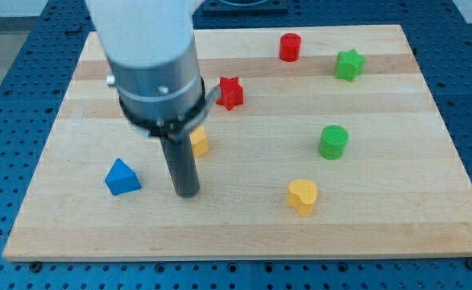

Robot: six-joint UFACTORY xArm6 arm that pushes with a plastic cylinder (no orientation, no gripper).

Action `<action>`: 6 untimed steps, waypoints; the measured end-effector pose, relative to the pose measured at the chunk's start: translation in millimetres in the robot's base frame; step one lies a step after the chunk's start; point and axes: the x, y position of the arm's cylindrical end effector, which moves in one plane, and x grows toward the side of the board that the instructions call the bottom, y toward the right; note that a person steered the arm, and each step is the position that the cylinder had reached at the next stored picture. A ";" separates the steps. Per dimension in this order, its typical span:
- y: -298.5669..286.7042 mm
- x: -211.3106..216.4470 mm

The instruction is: Nudge the yellow heart up a bit

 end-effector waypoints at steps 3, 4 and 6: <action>113.6 56.4; 150.1 47.5; 172.8 26.3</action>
